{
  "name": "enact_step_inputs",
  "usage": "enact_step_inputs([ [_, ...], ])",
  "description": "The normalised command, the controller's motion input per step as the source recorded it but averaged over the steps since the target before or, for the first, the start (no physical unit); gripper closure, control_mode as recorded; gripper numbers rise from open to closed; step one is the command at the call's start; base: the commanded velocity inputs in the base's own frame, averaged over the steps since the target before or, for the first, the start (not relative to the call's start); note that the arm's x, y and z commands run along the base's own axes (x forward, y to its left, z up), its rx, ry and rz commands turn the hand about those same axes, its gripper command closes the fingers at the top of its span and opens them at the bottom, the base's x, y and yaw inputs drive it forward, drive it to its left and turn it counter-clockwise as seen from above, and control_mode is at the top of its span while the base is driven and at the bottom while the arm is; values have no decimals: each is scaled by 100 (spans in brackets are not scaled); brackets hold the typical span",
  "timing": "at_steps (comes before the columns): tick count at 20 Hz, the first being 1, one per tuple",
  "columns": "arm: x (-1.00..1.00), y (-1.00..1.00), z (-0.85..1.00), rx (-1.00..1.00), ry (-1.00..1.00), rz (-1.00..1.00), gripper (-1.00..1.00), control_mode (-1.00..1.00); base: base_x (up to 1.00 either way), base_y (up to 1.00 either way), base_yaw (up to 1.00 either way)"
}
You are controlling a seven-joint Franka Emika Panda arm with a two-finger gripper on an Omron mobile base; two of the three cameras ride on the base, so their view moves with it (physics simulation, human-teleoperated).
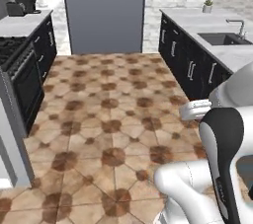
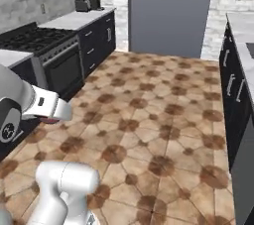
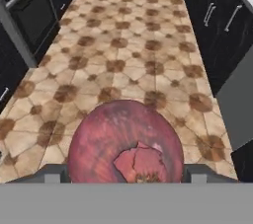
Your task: Grab the onions from the fridge, place them in the blender, close the lid, and turn on the blender to create a marinade.
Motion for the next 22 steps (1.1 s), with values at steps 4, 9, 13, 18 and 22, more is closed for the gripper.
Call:
enact_step_inputs([
  [4,0,0,0,0,0,0,100,100,0,0,-97],
  [9,0,0,0,0,0,0,100,100,11,2,-90],
  [13,0,0,0,0,0,0,100,100,29,2,-85],
  [18,0,0,0,0,0,0,100,100,45,9,-79],
  [22,0,0,0,0,0,0,100,100,66,47,-72],
])
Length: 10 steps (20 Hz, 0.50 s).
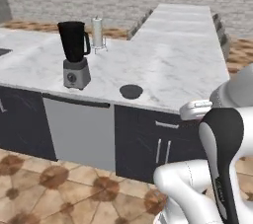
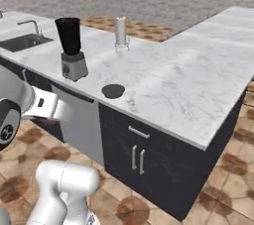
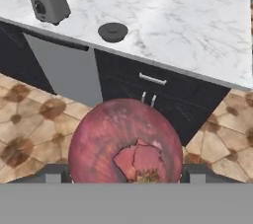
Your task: Grab the onions from the fridge, place them in the blender, close the lid, and turn on the blender to create a marinade.
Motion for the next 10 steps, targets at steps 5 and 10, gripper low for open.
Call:
enact_step_inputs([
  [5,0,0,0,0,0,0,100,100,78,78,-62],
  [10,0,0,0,0,0,0,100,100,78,78,-49],
])
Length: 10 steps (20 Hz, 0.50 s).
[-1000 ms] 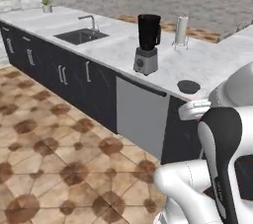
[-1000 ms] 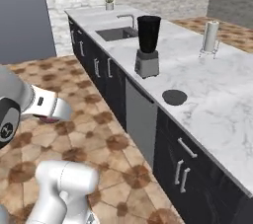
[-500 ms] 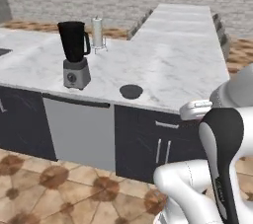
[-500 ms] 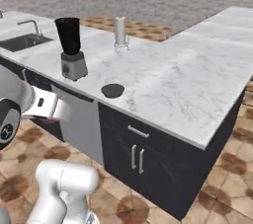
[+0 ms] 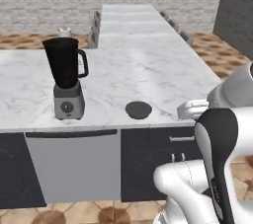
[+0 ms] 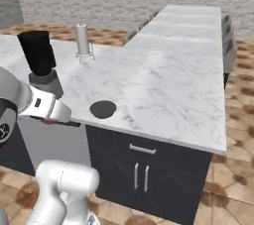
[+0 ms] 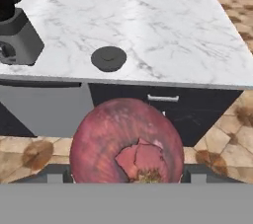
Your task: Grab the onions from the fridge, place them in the blender, close the lid, and turn on the blender to create a marinade.
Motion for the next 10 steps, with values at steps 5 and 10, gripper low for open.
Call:
enact_step_inputs([
  [5,0,0,0,0,0,0,100,100,59,25,-19],
  [10,0,0,0,0,0,0,100,100,52,26,0],
])
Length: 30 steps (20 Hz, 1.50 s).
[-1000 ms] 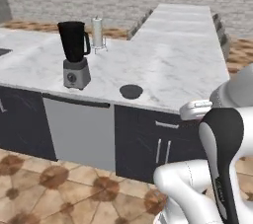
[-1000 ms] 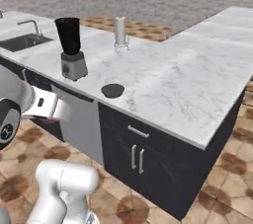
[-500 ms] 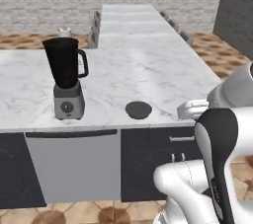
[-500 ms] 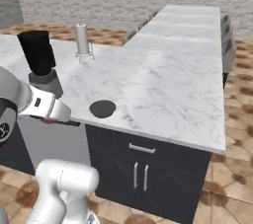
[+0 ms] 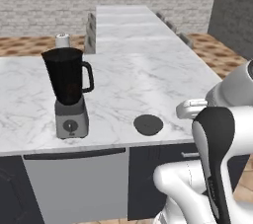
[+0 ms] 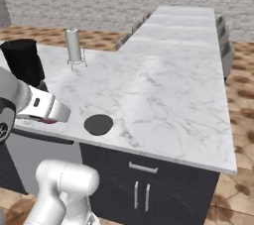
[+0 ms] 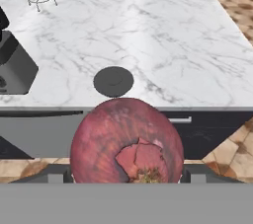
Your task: Grab the onions from the fridge, place them in the blender, close the lid, and turn on the blender to create a marinade.
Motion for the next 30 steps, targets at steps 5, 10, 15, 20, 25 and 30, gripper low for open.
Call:
enact_step_inputs([
  [5,0,0,0,0,0,0,100,100,63,56,-1],
  [10,0,0,0,0,0,0,100,100,49,61,-4],
  [15,0,0,0,0,0,0,100,100,21,0,0],
  [20,0,0,0,0,0,0,100,100,7,-32,0],
  [25,0,0,0,0,0,0,100,100,3,-37,0],
  [30,0,0,0,0,0,0,100,100,5,-15,-3],
])
